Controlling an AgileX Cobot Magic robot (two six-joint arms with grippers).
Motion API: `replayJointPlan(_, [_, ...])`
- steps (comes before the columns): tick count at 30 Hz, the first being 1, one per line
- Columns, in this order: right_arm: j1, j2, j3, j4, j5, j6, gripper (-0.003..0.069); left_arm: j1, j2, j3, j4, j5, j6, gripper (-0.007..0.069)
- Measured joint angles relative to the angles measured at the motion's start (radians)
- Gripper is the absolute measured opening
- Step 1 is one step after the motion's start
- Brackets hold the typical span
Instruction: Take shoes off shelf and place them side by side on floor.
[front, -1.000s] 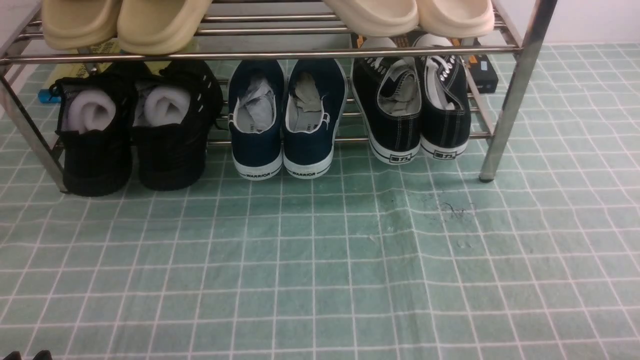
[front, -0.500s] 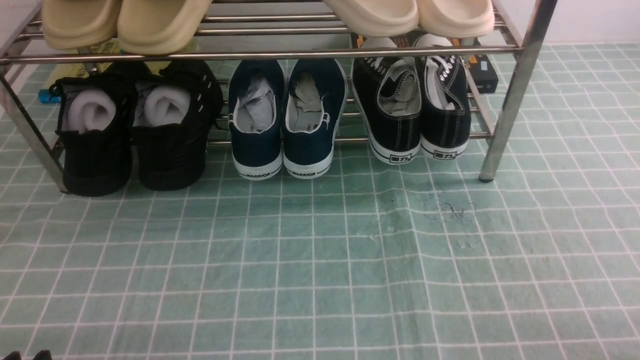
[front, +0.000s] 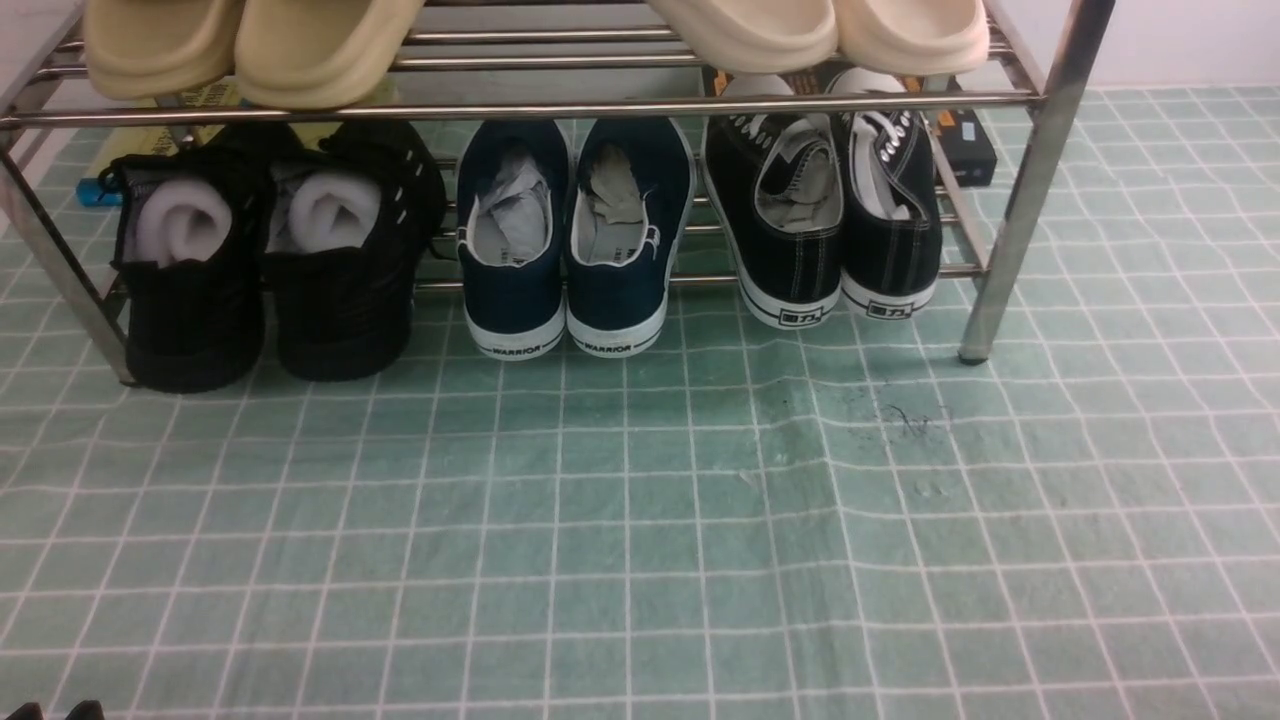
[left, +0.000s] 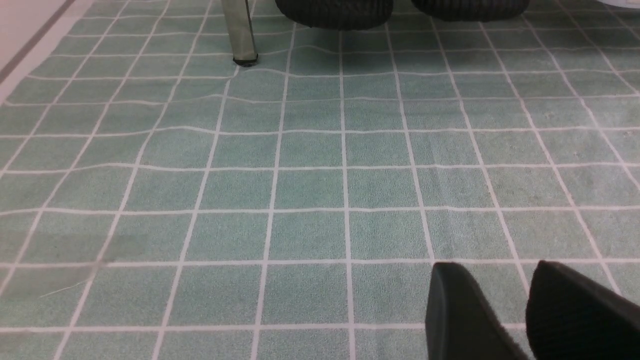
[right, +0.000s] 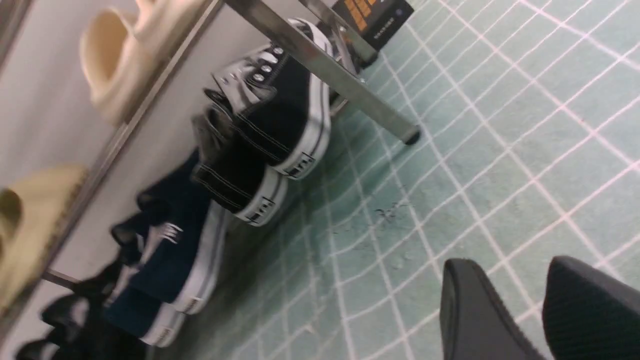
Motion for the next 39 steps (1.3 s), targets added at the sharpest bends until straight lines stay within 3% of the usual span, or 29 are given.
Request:
replayJointPlan(9, [0.0,0.0,0.0,0.115,0.004,-0.003,0.0237,0.0,0.0,0.0,0.0,0.0,0.0,0.0242])
replayJointPlan(15, [0.0,0.01,-0.098,0.117,-0.002,-0.129,0.0223,0.0,0.0,0.0,0.0,0.0,0.0,0.0242])
replayJointPlan(19, [0.0,0.158,-0.333,0.074,0.029,-0.339,0.0094,0.0,0.0,0.0,0.0,0.0,0.0,0.0242])
replayJointPlan(22, [0.0,0.348,-0.512,0.019,0.191,-0.498,-0.0006,0.0,0.0,0.0,0.0,0.0,0.0,0.0242])
replayJointPlan(26, [0.0,0.568,-0.674,-0.05,0.447,-0.586,-0.001,0.0,0.0,0.0,0.0,0.0,0.0,0.0242])
replayJointPlan(29, [0.0,0.824,-0.822,-0.099,0.73,-0.623,0.0,0.0,0.0,0.0,0.0,0.0,0.0,0.0242])
replayJointPlan(33, [0.002,1.004,-0.909,-0.035,0.859,-0.7,0.0012,0.0,0.0,0.0,0.0,0.0,0.0,0.0242])
replayJointPlan(36, [0.067,1.144,-0.978,0.128,0.897,-0.818,0.0049,0.0,0.0,0.0,0.0,0.0,0.0,0.0242])
replayJointPlan(39, [0.157,1.226,-1.032,0.158,0.892,-0.854,0.008,0.0,0.0,0.0,0.0,0.0,0.0,0.0242])
